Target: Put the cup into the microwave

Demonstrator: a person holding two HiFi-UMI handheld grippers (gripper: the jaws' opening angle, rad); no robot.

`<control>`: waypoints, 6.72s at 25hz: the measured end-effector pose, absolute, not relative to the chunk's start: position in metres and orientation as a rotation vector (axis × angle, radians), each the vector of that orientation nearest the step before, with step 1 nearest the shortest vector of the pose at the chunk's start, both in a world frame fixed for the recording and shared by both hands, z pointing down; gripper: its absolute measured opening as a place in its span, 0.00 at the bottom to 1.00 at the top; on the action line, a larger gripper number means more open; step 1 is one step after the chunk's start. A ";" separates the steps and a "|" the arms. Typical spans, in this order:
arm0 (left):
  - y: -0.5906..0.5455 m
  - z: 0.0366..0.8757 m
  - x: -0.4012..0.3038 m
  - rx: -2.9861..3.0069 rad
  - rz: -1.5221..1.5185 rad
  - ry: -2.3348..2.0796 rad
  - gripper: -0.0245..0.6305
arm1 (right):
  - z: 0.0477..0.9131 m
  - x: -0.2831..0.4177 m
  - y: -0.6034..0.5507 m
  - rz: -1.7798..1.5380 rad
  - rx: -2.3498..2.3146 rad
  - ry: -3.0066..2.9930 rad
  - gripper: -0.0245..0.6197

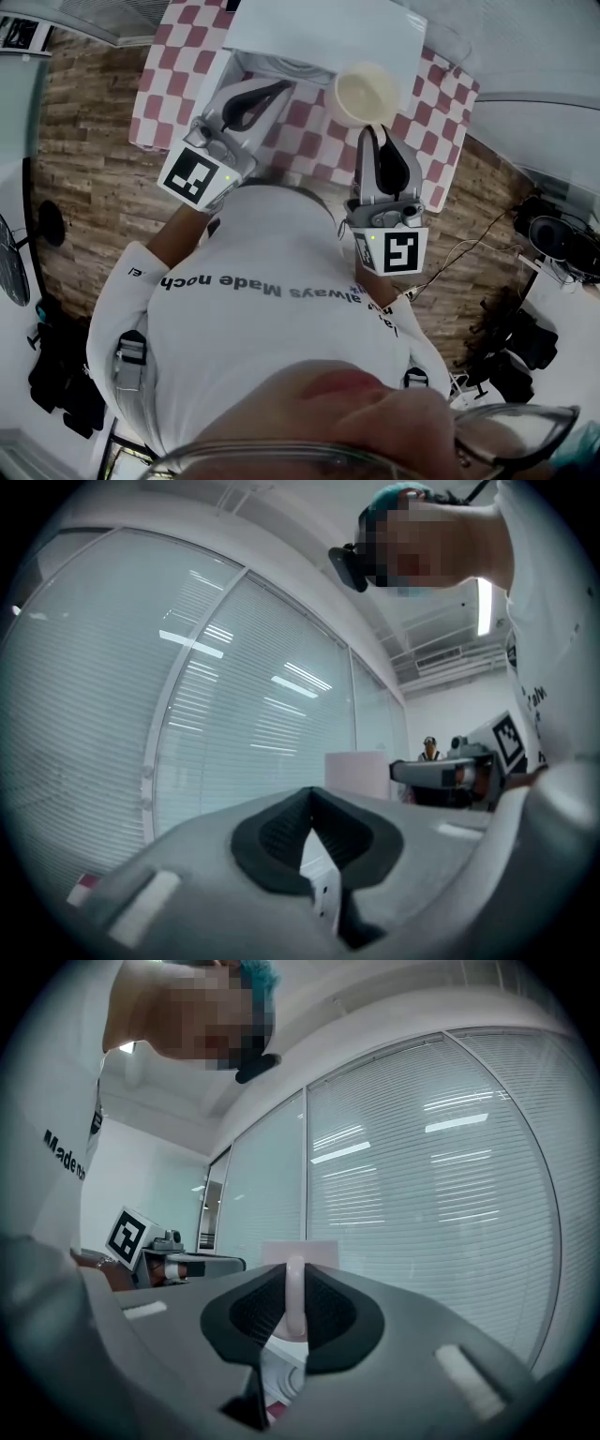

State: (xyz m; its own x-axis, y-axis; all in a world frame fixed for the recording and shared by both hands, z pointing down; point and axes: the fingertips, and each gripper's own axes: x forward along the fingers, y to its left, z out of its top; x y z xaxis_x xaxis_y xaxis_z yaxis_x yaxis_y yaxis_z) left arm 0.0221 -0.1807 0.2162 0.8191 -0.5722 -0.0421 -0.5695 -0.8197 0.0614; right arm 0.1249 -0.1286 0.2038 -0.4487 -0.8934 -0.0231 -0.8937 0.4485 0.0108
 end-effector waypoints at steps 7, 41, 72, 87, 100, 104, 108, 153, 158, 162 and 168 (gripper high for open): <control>-0.175 0.240 0.019 2.942 -0.057 -0.883 0.04 | 0.230 0.111 -0.125 -0.008 -1.637 2.676 0.10; -0.187 0.428 0.012 2.848 0.064 -0.975 0.04 | 0.432 0.090 -0.146 -0.149 -1.678 2.760 0.10; -0.279 0.546 0.022 2.768 0.107 -1.144 0.04 | 0.560 0.087 -0.259 -0.178 -1.735 2.765 0.10; -0.320 0.580 0.025 2.750 0.165 -1.178 0.04 | 0.581 0.084 -0.310 -0.176 -1.803 2.685 0.10; -0.347 0.600 0.020 2.764 0.195 -1.213 0.04 | 0.596 0.080 -0.339 -0.151 -1.817 2.644 0.10; -0.349 0.602 0.019 2.772 0.191 -1.217 0.04 | 0.603 0.075 -0.340 -0.109 -1.806 2.670 0.10; -0.347 0.602 0.020 2.774 0.195 -1.209 0.04 | 0.613 0.074 -0.337 -0.110 -1.816 2.698 0.10; -0.236 0.365 0.007 2.837 0.111 -1.117 0.05 | 0.378 0.108 -0.216 -0.203 -1.780 2.767 0.17; -0.222 0.336 0.002 2.836 0.074 -1.103 0.11 | 0.345 0.111 -0.203 -0.176 -1.775 2.757 0.17; -0.215 0.315 -0.001 2.838 0.046 -1.103 0.11 | 0.326 0.111 -0.192 -0.217 -1.764 2.744 0.17; -0.204 0.297 -0.006 2.860 0.080 -1.086 0.11 | 0.289 0.105 -0.179 -0.143 -1.728 2.783 0.17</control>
State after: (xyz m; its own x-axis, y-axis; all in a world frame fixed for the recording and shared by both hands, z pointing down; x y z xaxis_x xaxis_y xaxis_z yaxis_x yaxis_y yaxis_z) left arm -0.0058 -0.2041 0.2966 0.7474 -0.6599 0.0775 -0.6641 -0.7455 0.0571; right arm 0.1051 -0.1790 0.2889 -0.4378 -0.8843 0.1623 -0.8963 0.4435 -0.0012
